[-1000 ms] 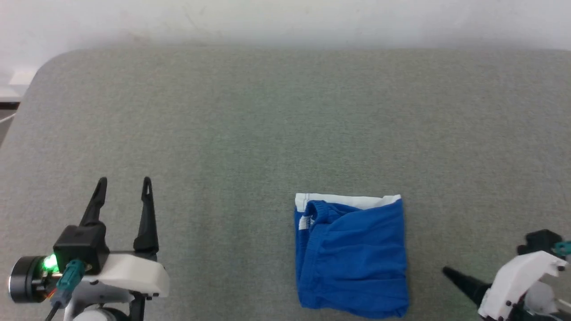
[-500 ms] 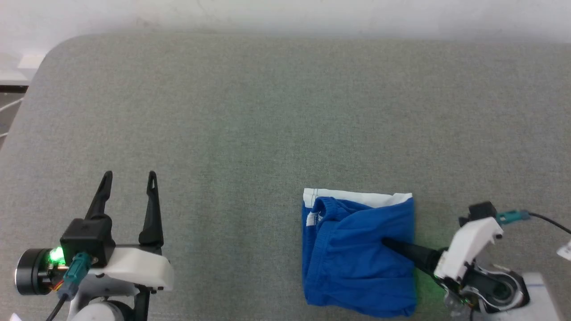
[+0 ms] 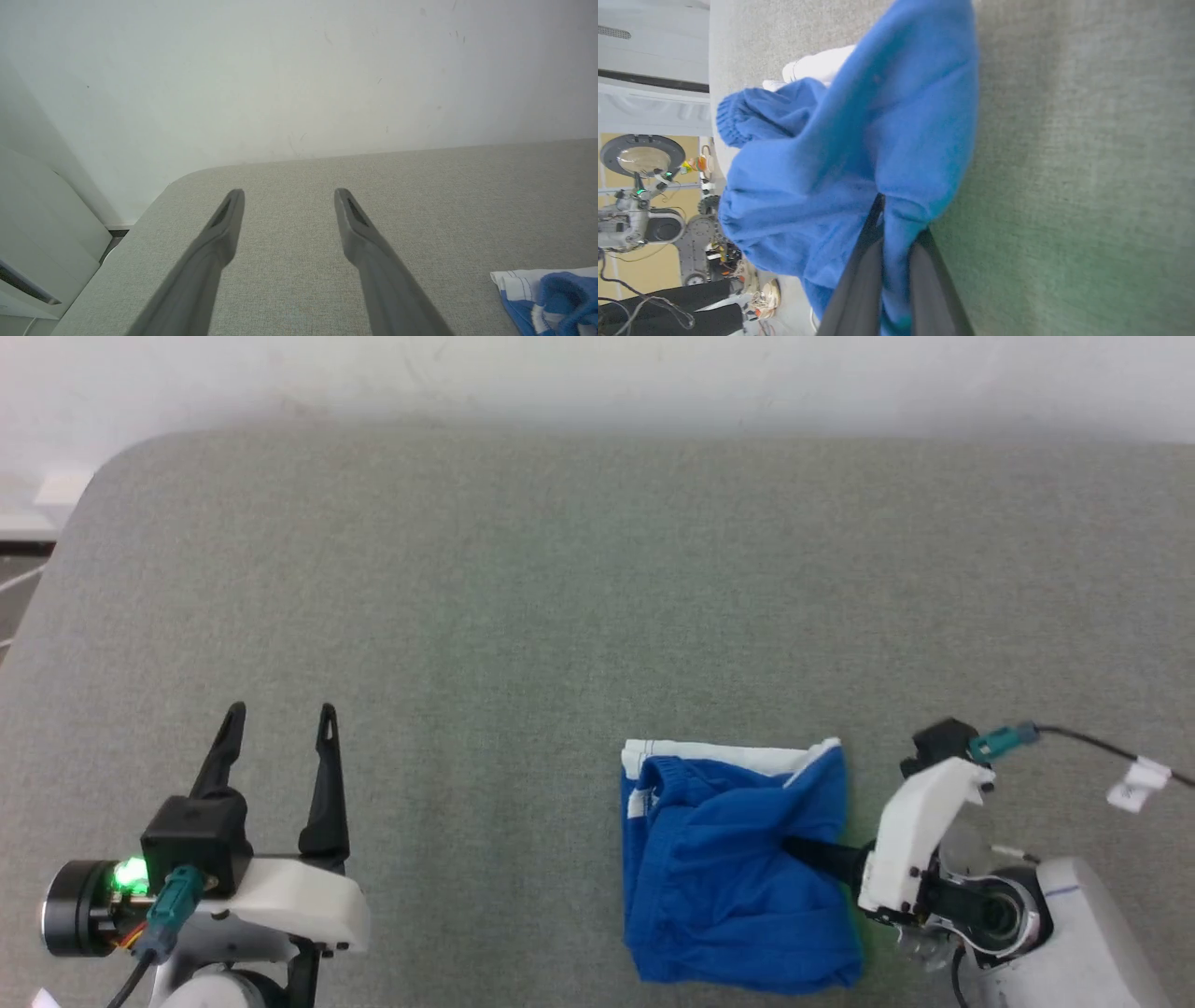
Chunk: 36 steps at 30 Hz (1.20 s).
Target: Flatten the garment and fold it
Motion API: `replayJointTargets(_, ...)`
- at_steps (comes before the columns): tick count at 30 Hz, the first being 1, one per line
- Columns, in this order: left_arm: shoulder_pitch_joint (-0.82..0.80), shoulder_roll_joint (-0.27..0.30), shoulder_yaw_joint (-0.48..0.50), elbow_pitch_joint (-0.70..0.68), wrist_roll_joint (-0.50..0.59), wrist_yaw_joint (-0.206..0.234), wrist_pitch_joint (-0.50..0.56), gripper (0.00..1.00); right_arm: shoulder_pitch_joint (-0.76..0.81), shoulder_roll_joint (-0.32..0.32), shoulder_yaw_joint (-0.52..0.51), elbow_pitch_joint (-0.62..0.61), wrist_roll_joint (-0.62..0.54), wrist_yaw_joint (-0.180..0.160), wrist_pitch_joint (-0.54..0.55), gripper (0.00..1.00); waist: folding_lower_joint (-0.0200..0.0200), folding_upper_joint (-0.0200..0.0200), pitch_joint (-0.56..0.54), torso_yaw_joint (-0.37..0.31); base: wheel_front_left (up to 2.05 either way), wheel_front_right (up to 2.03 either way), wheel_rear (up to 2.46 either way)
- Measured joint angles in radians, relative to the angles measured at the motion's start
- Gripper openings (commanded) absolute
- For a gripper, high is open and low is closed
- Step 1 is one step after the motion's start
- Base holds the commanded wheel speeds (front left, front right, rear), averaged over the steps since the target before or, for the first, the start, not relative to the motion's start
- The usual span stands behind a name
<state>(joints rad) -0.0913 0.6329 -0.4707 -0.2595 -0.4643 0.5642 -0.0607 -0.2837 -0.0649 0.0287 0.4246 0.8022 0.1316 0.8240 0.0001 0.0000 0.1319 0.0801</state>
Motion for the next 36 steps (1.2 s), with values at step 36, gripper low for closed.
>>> replayJointTargets(36, -0.241, 0.016, -0.091, -0.253, 0.162, 0.025, 0.222, 1.0, -0.461, -0.569, 0.417, 0.133, -0.441, 0.001, -0.446, 0.0, 0.0003, 0.0, 0.296, -0.359, 0.0, 0.0, 0.0)
